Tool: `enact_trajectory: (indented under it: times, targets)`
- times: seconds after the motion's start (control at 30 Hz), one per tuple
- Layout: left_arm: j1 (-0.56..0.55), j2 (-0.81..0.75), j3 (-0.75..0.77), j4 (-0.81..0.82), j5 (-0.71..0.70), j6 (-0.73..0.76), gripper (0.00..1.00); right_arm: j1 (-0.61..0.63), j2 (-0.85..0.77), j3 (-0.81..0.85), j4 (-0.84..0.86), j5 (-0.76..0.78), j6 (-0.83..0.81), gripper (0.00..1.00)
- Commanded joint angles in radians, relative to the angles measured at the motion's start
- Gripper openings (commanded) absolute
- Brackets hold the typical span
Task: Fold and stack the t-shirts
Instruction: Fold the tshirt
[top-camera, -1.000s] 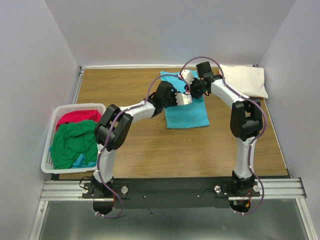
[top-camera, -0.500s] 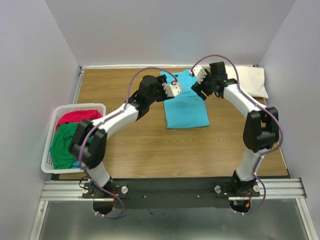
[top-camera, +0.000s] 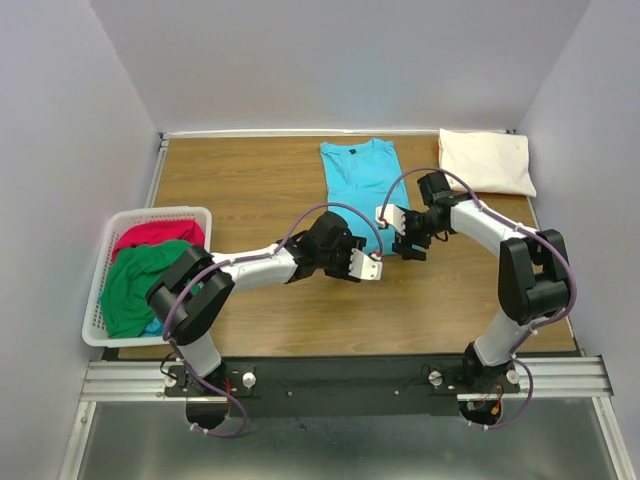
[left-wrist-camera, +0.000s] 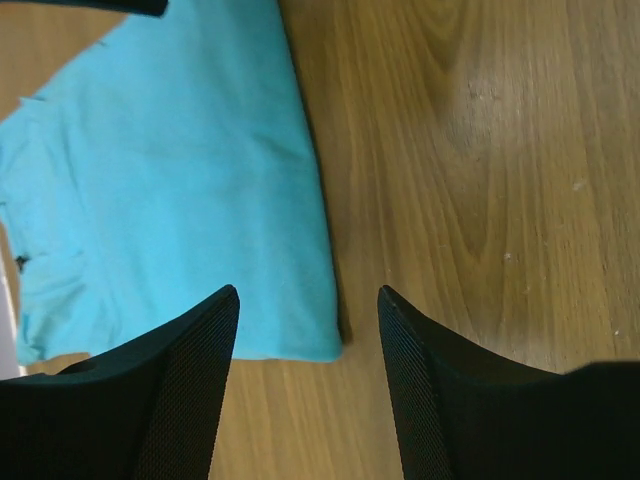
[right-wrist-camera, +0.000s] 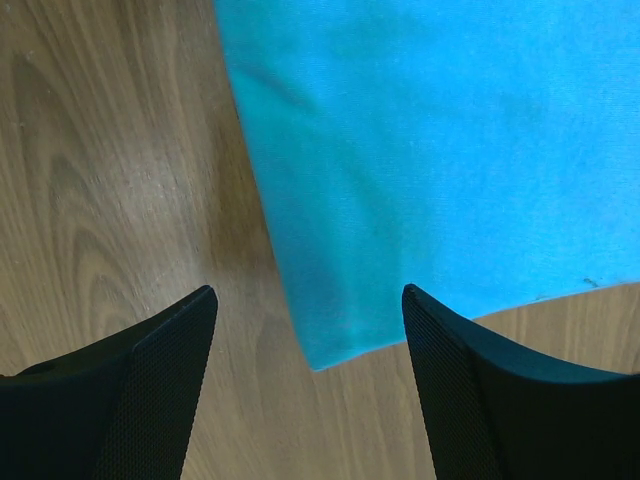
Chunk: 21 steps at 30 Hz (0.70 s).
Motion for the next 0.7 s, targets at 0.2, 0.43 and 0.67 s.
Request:
enact_trajectory:
  times: [0.2, 0.43, 0.67]
  targets:
    - [0.010, 0.179, 0.059, -0.014, -0.115, 0.019, 0.62, 0.001, 0.056, -0.008, 0.049, 0.035, 0.032, 0.80]
    - [0.016, 0.250, 0.085, -0.019, -0.175, -0.004, 0.54, 0.001, 0.095, -0.020, 0.092, 0.075, 0.054, 0.75]
    - [0.026, 0.225, 0.065, 0.014, -0.206, -0.009, 0.54, 0.001, 0.130, -0.023, 0.129, 0.094, 0.081, 0.68]
